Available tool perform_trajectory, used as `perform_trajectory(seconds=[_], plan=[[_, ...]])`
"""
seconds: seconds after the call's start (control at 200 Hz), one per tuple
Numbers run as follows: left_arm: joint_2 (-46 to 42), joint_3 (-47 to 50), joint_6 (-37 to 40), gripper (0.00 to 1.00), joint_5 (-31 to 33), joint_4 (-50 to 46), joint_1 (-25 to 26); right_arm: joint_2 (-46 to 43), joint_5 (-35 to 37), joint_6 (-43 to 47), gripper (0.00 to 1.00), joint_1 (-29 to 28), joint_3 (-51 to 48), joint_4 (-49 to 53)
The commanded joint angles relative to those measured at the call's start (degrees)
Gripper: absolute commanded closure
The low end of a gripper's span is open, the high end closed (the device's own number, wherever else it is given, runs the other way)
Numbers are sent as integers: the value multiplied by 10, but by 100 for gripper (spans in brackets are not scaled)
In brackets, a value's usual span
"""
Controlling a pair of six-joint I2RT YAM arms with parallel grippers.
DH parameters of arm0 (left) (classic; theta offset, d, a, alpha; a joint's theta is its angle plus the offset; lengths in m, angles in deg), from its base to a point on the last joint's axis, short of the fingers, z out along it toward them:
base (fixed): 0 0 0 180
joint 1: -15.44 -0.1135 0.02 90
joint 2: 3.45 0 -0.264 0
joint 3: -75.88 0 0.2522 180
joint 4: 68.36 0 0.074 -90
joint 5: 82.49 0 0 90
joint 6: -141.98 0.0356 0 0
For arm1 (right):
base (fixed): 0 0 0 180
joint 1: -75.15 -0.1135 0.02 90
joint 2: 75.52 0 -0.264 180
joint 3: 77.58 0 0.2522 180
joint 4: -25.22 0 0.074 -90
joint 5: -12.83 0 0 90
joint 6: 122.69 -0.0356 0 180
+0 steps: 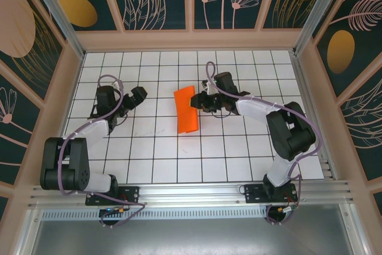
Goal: Fold a paper plane with a square sheet of paper (pick it up from the middle)
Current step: First fold in half a square sheet of paper at the center of the table.
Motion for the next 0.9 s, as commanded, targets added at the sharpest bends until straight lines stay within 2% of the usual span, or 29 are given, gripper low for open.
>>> perform_trajectory(seconds=[0.0, 0.11, 0.225, 0.315, 0.445, 0.62, 0.896], plan=[[6, 5, -29, 2, -27, 45, 28, 38, -6, 11, 69, 4, 3, 5], [16, 14, -43, 2, -28, 65, 53, 63, 53, 47, 65, 6, 19, 56], [22, 30, -76, 2, -30, 91, 68, 83, 127, 80, 56, 10, 33, 103], [25, 38, -86, 3, -35, 104, 77, 85, 154, 96, 48, 13, 35, 117], [28, 43, -92, 5, -41, 108, 98, 71, 152, 95, 44, 21, 27, 112], [53, 54, -127, 13, -60, 147, 139, 58, 128, 82, 43, 29, 11, 93], [124, 35, -163, 37, -92, 219, 203, 42, 106, 81, 43, 32, -6, 81]])
